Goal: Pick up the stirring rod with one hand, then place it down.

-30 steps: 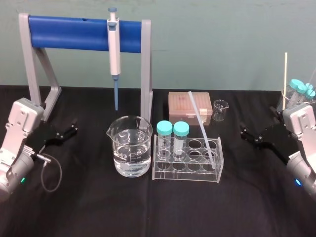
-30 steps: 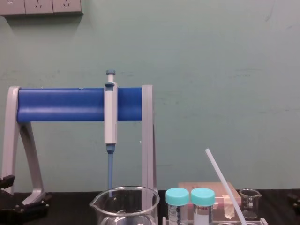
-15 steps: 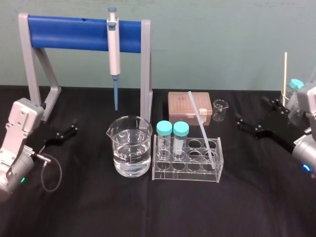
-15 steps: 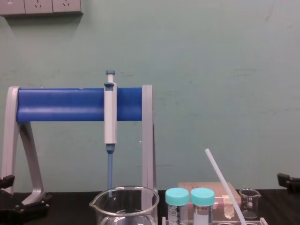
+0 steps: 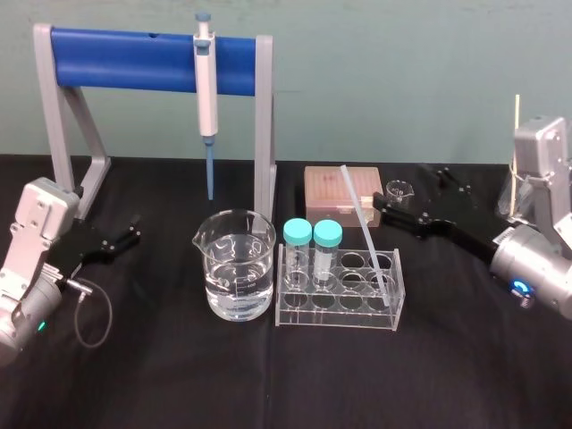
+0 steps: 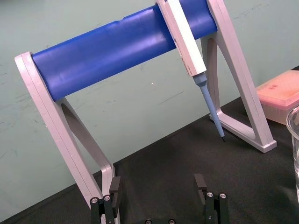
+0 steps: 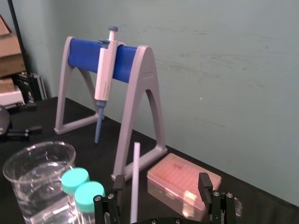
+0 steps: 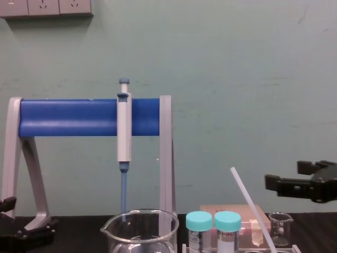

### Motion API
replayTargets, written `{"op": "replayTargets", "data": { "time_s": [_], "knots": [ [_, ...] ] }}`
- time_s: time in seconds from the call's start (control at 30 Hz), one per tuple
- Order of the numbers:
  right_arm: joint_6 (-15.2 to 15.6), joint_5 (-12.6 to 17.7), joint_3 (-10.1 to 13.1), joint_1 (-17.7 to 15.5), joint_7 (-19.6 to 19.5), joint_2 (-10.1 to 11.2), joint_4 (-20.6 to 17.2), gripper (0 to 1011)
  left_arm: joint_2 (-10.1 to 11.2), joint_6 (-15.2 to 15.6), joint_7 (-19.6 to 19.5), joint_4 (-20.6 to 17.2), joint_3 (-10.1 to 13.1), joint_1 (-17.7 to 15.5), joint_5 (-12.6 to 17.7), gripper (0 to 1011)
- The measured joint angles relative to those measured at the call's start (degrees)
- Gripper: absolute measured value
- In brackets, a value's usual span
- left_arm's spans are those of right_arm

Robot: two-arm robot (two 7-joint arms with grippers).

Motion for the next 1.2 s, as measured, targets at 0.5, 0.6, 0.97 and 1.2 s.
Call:
{"op": "replayTargets", "data": {
  "time_s": [0.5,0.6,0.97,1.2],
  "knots": [
    [6.25,-1.04,-1.81,5.14,1.73,-5.4,4.02,1003,0.0,0.0,0.0,0.0,0.0,0.0,0.0,1000],
    [6.88,-1.76,-2.16,5.98,1.84,-6.16,4.87,1003,0.0,0.0,0.0,0.0,0.0,0.0,0.0,1000],
    [8.98,-3.64,-2.9,7.91,1.89,-8.44,8.1,1003,0.0,0.0,0.0,0.0,0.0,0.0,0.0,1000],
    [9.52,-4.39,-2.94,8.68,1.96,-9.48,9.65,1003,0.0,0.0,0.0,0.0,0.0,0.0,0.0,1000]
  ]
}}
